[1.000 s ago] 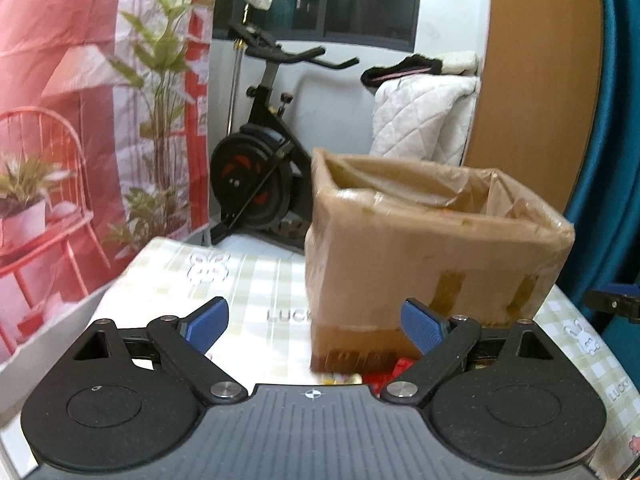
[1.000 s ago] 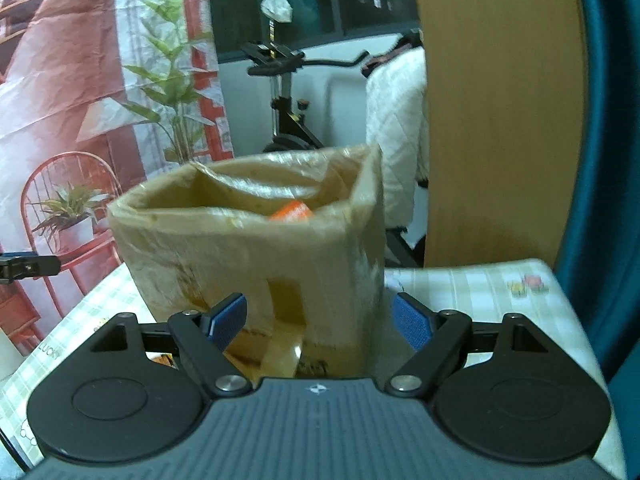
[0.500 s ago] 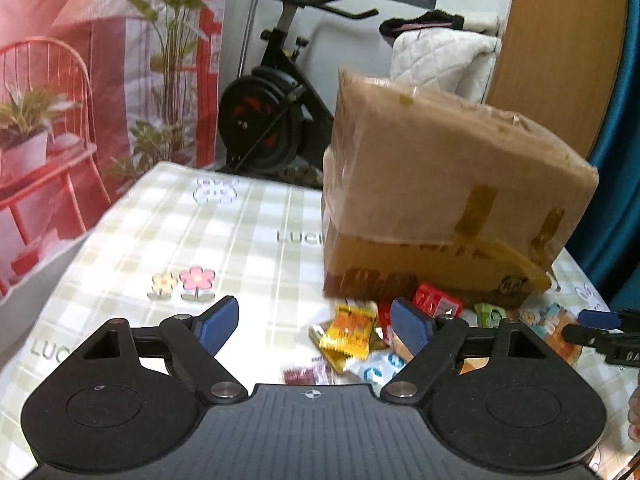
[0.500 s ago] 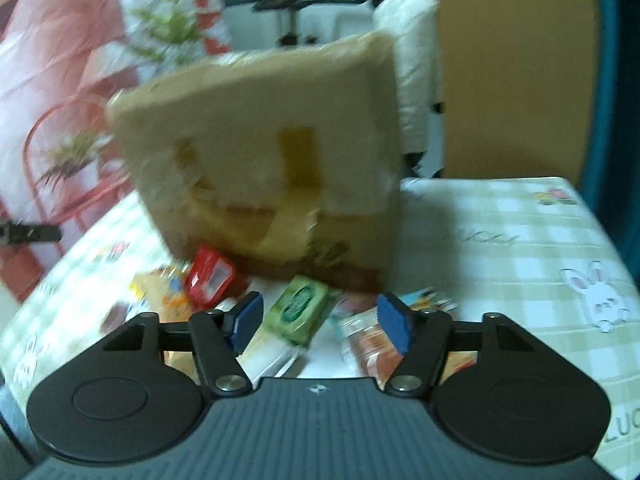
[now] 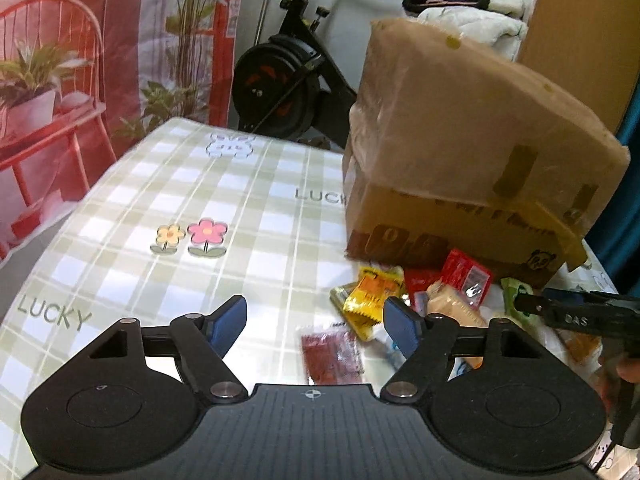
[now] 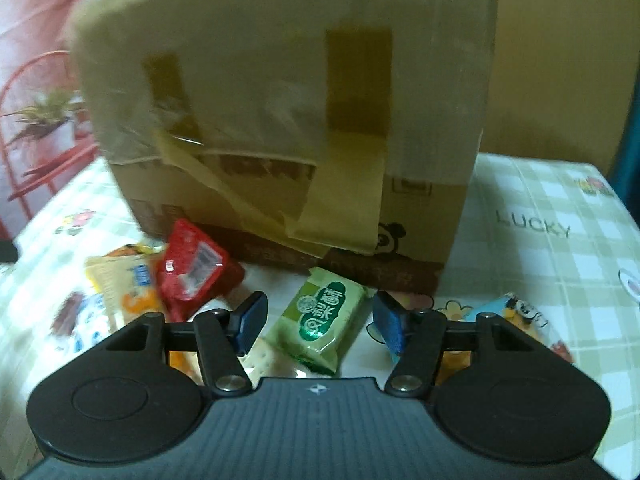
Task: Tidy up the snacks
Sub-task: 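Grasp the jerky packet with the left tool while the right tool grasps the green cake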
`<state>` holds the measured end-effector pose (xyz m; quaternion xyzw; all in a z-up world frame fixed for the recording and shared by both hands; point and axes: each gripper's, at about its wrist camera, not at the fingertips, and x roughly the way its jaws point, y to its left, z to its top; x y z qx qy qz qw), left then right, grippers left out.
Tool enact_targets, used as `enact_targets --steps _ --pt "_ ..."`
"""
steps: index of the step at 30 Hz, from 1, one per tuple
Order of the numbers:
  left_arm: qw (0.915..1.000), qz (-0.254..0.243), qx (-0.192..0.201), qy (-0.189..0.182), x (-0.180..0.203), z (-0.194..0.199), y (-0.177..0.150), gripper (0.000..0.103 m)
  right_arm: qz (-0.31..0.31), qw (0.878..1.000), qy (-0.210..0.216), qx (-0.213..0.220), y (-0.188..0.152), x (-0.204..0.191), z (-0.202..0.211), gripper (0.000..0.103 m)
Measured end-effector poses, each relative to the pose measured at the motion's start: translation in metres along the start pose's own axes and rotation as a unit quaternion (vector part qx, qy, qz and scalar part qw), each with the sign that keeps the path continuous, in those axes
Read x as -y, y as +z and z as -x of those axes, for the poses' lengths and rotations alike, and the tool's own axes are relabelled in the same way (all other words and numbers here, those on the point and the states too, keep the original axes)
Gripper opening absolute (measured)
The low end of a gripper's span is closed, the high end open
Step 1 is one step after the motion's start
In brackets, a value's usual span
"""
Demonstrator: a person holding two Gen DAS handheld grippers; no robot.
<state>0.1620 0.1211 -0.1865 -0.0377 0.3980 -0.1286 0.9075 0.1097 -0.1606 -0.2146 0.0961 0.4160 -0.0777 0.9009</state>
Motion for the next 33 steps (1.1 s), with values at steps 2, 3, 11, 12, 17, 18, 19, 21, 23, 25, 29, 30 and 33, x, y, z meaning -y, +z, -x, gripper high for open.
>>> enact_targets --steps 2,3,11,12,17,18,19,21,23,25,29,30,33 --pt "1.0000 0.003 -0.008 0.000 -0.003 -0.004 -0.004 0.074 0.003 1.000 -0.017 -0.004 0.000 -0.004 -0.009 0.064" --pt "0.9999 0.004 -0.012 -0.001 -0.004 -0.006 -0.006 0.074 0.005 1.000 -0.023 -0.004 0.000 -0.005 -0.012 0.064" --pt "0.9993 0.002 -0.036 -0.013 -0.001 -0.020 -0.023 0.073 0.036 0.999 -0.033 0.007 -0.016 -0.017 -0.018 0.051" --pt "0.9992 0.001 -0.039 -0.013 0.000 -0.022 -0.025 0.073 0.041 0.999 -0.030 0.010 -0.020 -0.017 -0.015 0.047" --pt "0.9987 -0.021 -0.046 0.002 0.010 -0.035 -0.030 0.073 0.061 0.998 -0.016 0.025 -0.038 -0.019 0.000 0.041" --pt "0.9986 -0.024 -0.048 0.005 0.011 -0.037 -0.031 0.073 0.064 0.998 -0.014 0.026 -0.039 -0.021 0.000 0.041" --pt "0.9984 -0.026 -0.050 0.008 0.013 -0.041 -0.032 0.073 0.068 0.997 -0.013 0.027 -0.041 -0.022 0.002 0.041" --pt "0.9979 -0.034 -0.052 0.018 0.016 -0.047 -0.034 0.073 0.069 0.997 -0.010 0.027 -0.044 -0.020 0.005 0.041" --pt "0.9968 -0.052 -0.050 0.035 0.022 -0.050 -0.037 0.074 0.062 0.998 -0.005 0.027 -0.046 -0.020 0.008 0.041" --pt "0.9953 -0.068 -0.047 0.051 0.029 -0.050 -0.040 0.074 0.058 0.998 -0.003 0.027 -0.046 -0.022 0.010 0.041" --pt "0.9952 -0.076 -0.038 0.049 0.036 -0.041 -0.040 0.043 0.055 0.998 -0.001 0.032 -0.045 -0.021 0.013 0.041" --pt "0.9954 -0.076 -0.036 0.046 0.037 -0.037 -0.041 0.043 0.055 0.998 -0.001 0.034 -0.045 -0.021 0.014 0.041" --pt "0.9966 -0.070 -0.023 0.036 0.038 -0.026 -0.045 0.042 0.054 0.998 0.001 0.045 -0.046 -0.022 0.022 0.041"
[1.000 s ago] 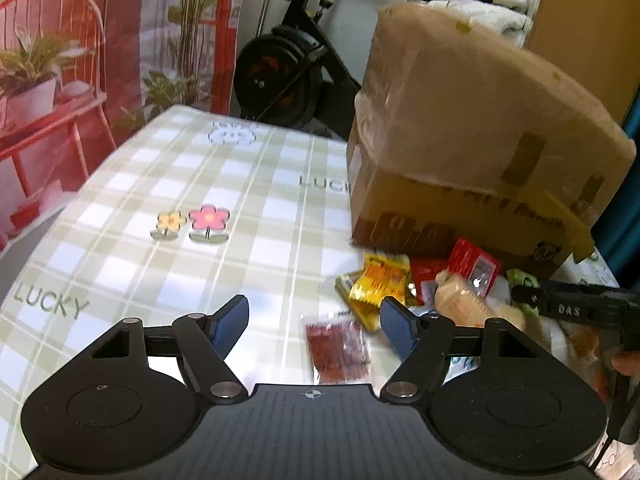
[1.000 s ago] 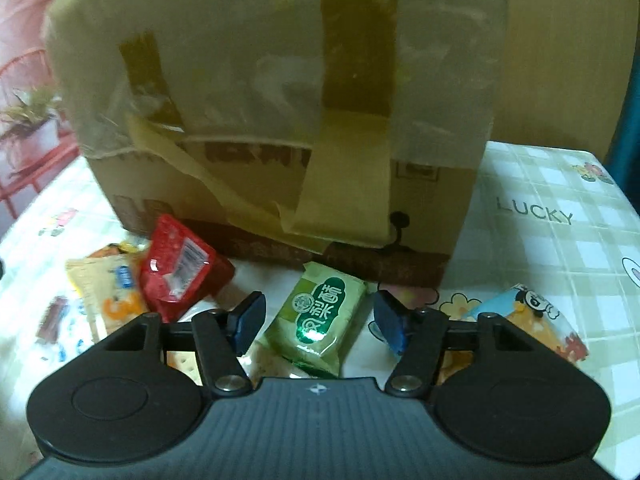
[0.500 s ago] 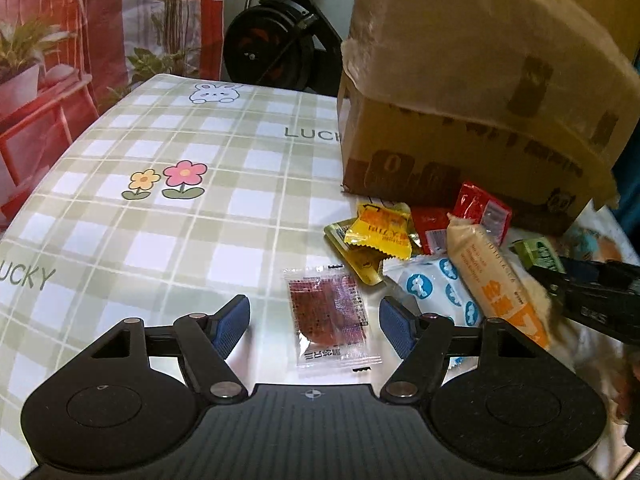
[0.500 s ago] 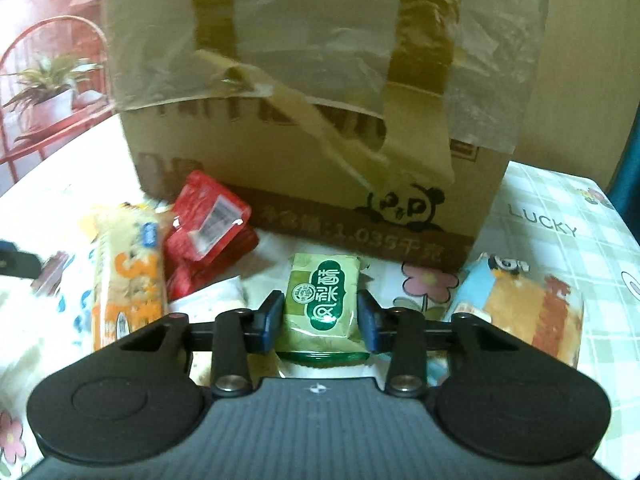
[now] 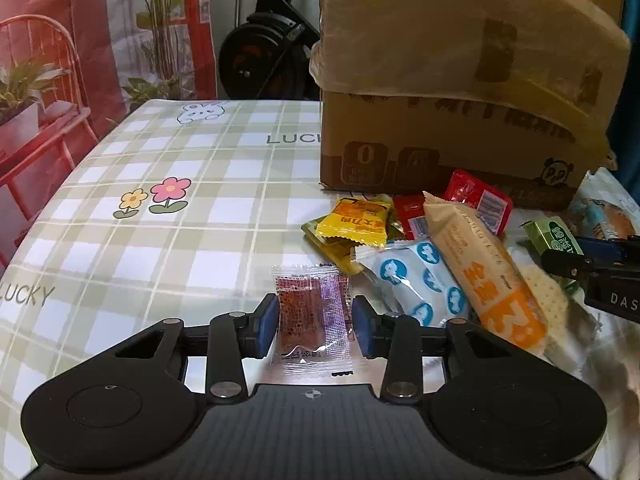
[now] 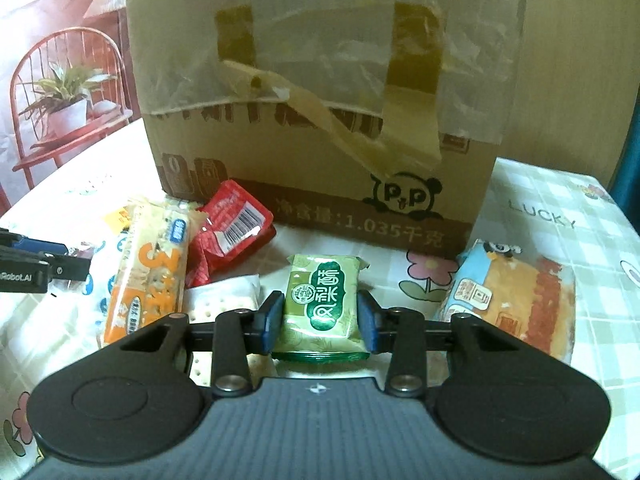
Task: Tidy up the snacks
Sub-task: 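Grasp the jerky packet with the left tool while the right tool grasps the green cake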
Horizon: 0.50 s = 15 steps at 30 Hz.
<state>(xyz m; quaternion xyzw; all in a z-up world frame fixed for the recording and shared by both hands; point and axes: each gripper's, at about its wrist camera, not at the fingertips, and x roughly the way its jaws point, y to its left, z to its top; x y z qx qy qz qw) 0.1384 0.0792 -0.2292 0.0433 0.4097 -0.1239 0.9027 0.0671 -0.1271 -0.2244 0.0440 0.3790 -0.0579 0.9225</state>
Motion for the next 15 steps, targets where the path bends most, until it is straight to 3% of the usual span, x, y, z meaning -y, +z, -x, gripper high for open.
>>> enact_targets --steps 15 --pt "0.9978 0.034 0.055 -0.013 -0.008 0.046 -0.005 0.042 -0.039 0.998 0.006 0.045 -0.003 0.008 0.053 0.041"
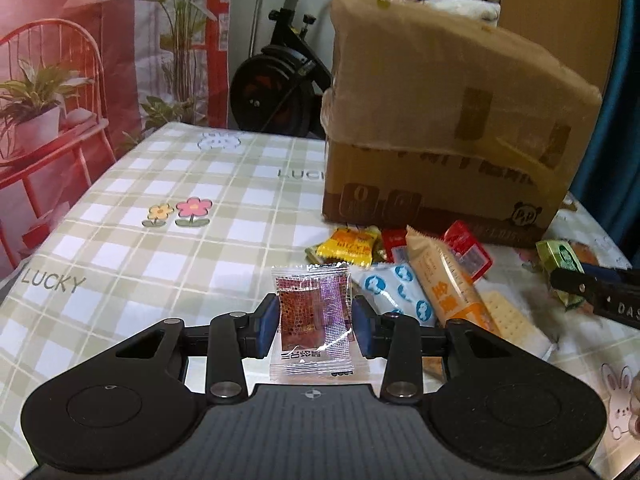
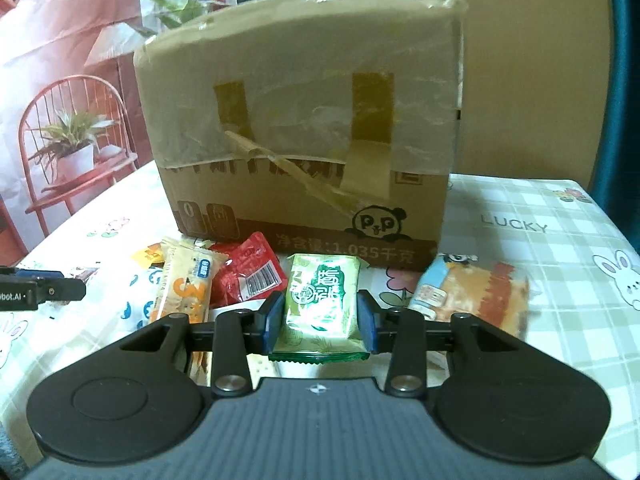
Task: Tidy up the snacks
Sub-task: 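Grasp the jerky packet with the left tool while the right tool grasps the green cake, then drop the jerky packet and green cake into the lined bin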
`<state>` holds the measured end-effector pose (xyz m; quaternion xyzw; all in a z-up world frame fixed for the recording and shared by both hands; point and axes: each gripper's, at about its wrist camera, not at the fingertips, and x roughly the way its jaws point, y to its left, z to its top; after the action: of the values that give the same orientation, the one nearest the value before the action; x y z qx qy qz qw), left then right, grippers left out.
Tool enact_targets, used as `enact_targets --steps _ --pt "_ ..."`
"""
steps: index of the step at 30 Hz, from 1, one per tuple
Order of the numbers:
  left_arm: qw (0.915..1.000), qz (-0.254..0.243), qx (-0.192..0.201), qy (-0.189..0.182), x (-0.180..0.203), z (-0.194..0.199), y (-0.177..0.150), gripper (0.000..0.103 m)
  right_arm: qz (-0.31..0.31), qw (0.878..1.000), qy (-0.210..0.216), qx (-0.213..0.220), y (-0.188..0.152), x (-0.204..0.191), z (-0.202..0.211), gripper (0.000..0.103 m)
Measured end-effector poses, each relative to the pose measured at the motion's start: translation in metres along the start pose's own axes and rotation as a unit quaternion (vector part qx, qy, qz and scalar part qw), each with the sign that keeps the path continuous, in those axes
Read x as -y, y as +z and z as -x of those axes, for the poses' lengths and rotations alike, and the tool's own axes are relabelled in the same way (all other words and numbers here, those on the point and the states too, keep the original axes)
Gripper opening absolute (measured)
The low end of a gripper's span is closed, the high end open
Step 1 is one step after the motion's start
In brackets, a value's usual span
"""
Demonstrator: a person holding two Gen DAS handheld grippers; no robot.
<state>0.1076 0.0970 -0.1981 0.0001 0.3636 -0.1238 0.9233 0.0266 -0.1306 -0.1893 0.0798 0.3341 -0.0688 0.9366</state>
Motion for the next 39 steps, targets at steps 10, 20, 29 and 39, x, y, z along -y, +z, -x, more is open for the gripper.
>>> enact_targets --steps 10,20,29,39 --pt "0.9938 -0.023 0.104 -0.031 0.012 0.024 0.075 0.042 -0.002 0.995 -0.015 0.100 0.043 0.006 0.047 0.041" --pt "0.9794 -0.065 0.178 -0.070 0.052 0.012 0.174 0.042 0.006 0.986 0.006 0.165 0.156 0.027 0.048 0.041" --pt "0.9888 -0.058 0.117 -0.072 0.077 -0.067 0.226 0.049 0.011 0.995 -0.020 0.092 0.205 0.042 -0.033 0.041" --pt "0.9900 -0.049 0.114 -0.067 0.044 -0.045 0.204 0.065 -0.001 0.995 0.012 0.097 0.176 0.045 -0.007 0.053"
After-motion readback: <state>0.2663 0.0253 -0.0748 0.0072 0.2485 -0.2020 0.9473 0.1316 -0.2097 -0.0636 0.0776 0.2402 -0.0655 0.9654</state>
